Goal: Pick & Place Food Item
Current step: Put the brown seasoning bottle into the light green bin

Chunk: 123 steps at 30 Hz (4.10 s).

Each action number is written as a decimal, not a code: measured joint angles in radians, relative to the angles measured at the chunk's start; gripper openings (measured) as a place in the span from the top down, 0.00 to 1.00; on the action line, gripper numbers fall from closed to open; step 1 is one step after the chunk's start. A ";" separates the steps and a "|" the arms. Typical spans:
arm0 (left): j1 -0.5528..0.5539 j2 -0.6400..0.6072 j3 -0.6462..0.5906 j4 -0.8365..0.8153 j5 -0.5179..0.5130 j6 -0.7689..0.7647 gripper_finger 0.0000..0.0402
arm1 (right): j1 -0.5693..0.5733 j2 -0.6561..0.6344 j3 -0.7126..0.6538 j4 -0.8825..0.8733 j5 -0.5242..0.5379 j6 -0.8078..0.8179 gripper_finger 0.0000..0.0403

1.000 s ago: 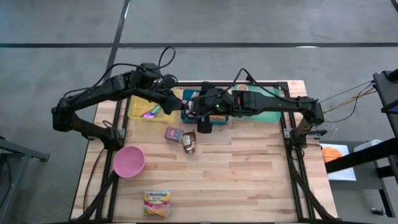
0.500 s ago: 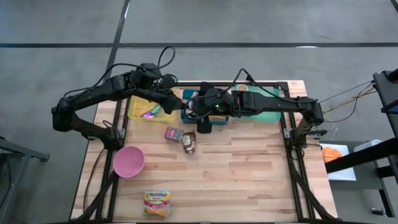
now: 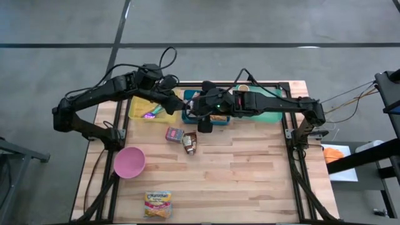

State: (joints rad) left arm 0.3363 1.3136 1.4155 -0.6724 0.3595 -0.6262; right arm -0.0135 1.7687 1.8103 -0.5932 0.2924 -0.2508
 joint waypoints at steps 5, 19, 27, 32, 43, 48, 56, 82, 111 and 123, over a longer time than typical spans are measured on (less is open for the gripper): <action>0.000 0.000 0.000 0.000 0.008 0.000 0.56 | -0.001 0.000 0.000 0.000 0.003 0.008 0.54; 0.000 -0.004 0.000 0.043 0.014 0.028 0.29 | 0.001 -0.016 0.000 -0.002 0.020 0.055 0.54; 0.000 -0.033 0.000 0.166 0.013 0.139 0.20 | 0.000 -0.052 0.000 0.034 0.022 0.115 0.54; -0.001 -0.067 0.000 0.225 -0.001 0.220 0.25 | -0.002 -0.085 0.000 0.069 0.029 0.143 0.54; -0.016 -0.140 -0.180 0.707 -0.046 0.302 0.32 | -0.026 -0.171 0.000 0.152 0.033 0.235 0.54; -0.017 -0.138 -0.336 1.058 -0.077 0.259 0.32 | -0.030 -0.181 0.000 0.191 0.033 0.265 0.54; -0.017 -0.135 -0.423 1.223 -0.129 0.279 0.32 | -0.034 -0.182 0.000 0.255 0.003 0.323 0.54; -0.037 -0.030 -0.325 1.232 -0.037 0.291 0.31 | -0.030 -0.167 -0.051 0.361 -0.119 0.364 0.54; -0.062 0.002 -0.271 1.268 0.035 0.326 0.45 | -0.016 -0.128 -0.057 0.514 -0.165 0.298 0.54; -0.067 0.003 -0.265 1.269 0.060 0.348 0.55 | -0.016 -0.128 -0.061 0.523 -0.171 0.311 0.54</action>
State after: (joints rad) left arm 0.2691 1.3163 1.1501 0.5968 0.4195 -0.2784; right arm -0.0299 1.6405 1.7489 -0.0703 0.1215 0.0598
